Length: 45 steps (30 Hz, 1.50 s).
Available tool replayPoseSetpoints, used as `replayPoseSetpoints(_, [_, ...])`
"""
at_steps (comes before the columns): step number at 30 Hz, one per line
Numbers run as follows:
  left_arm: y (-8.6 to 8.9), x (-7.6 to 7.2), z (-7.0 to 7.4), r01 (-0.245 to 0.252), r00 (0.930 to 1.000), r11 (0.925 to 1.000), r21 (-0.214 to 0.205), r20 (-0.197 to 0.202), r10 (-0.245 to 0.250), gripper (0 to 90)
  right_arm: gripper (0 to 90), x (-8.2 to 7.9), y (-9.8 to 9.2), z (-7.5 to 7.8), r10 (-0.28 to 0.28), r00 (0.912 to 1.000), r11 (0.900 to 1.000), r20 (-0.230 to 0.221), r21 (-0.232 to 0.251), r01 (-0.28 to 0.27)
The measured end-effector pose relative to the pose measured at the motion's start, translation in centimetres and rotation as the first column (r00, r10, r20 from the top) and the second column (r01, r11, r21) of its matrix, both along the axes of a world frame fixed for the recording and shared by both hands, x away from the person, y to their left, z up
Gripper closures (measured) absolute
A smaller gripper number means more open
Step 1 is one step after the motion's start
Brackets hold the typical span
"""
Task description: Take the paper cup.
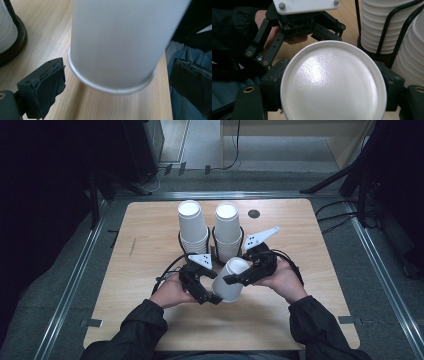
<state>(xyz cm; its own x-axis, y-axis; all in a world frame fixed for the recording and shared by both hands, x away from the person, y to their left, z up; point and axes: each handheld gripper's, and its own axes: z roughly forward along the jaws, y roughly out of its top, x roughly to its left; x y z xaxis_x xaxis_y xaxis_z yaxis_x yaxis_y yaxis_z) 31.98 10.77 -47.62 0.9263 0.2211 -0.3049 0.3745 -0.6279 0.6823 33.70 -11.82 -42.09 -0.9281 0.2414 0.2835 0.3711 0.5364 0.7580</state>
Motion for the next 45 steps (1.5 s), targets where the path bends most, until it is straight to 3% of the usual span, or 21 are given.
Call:
replayPoseSetpoints(5, [-0.4, -0.3, 0.1, 0.002, 0.9996, 0.9998, -0.018, 0.027, -0.001, 0.0, 25.3, -0.3, 0.5, 0.7, 0.016, 0.9999, 0.999, -0.001, 0.041, -0.016])
replayPoseSetpoints(9, [-0.4, -0.5, 0.3, -0.006, 0.9994, 0.998, -0.064, 0.033, 0.008, 0.0, 25.3, -0.6, 0.9, 1.3, 0.022, 0.9997, 0.9966, 0.008, 0.08, -0.022])
replayPoseSetpoints(13, [0.2, -0.4, 0.7, -0.022, 0.999, 0.9951, -0.097, 0.037, 0.026, 9.7, 25.5, -0.6, 0.8, 1.3, 0.023, 0.9997, 0.9946, 0.009, 0.101, -0.024])
replayPoseSetpoints(17, [0.6, -0.3, 1.3, -0.006, 0.9994, 0.9957, -0.093, 0.033, 0.009, 17.2, 24.7, -0.3, 0.4, 1.4, 0.02, 0.9997, 0.9915, -0.015, 0.128, -0.018])
replayPoseSetpoints(18, [0.6, -0.4, 1.4, -0.001, 0.9987, 0.9955, -0.095, 0.05, 0.006, 18.8, 20.5, -0.4, 0.3, 1.5, 0.022, 0.9997, 0.9912, -0.002, 0.131, -0.022])
replayPoseSetpoints(19, [0.7, -0.4, 1.5, 0.008, 0.9993, 0.995, -0.099, 0.037, -0.005, 20.0, 15.3, -0.5, 0.4, 1.5, 0.023, 0.9997, 0.9919, 0.012, 0.125, -0.024])
replayPoseSetpoints(23, [1.3, -0.3, 1.7, -0.005, 0.9987, 0.9985, -0.054, 0.051, 0.007, 20.5, 13.8, -0.6, 0.2, 1.6, 0.014, 0.9994, 0.9959, 0.03, 0.089, -0.017])
replayPoseSetpoints(24, [1.6, -0.2, 1.8, -0.003, 0.9994, 0.9986, -0.053, 0.034, 0.005, 20.5, 13.7, -0.6, 0.1, 1.6, 0.017, 0.9995, 0.9961, 0.025, 0.086, -0.019])
replayPoseSetpoints(26, [2.0, -0.2, 2.0, -0.015, 0.9992, 0.9994, -0.031, 0.037, 0.016, 20.5, 13.8, -0.6, -0.3, 1.7, 0.018, 0.9997, 0.9969, 0.013, 0.076, -0.019])
replayPoseSetpoints(30, [2.8, 0.0, 2.2, -0.029, 0.9987, 0.9995, 0.015, 0.043, 0.029, 20.4, 13.8, -0.8, -1.0, 1.6, 0.03, 0.9985, 0.999, 0.047, 0.031, -0.031])
replayPoseSetpoints(32, [2.9, 0.1, 2.2, -0.034, 0.9988, 0.999, 0.03, 0.036, 0.033, 20.4, 13.9, -1.0, -1.2, 1.1, 0.055, 0.9952, 0.9983, 0.081, -0.022, -0.053])
replayPoseSetpoints(34, [3.0, 0.2, 2.3, -0.037, 0.9985, 0.998, 0.051, 0.042, 0.035, 20.4, 13.9, -1.2, -1.3, 0.7, 0.059, 0.9931, 0.9968, 0.101, -0.06, -0.053])
replayPoseSetpoints(45, [2.4, 0.7, 1.7, -0.007, 0.9993, 0.9843, 0.176, 0.038, 0.0, 20.3, 13.9, -1.6, -0.7, -1.7, 0.101, 0.9908, 0.9844, 0.091, -0.153, -0.086])
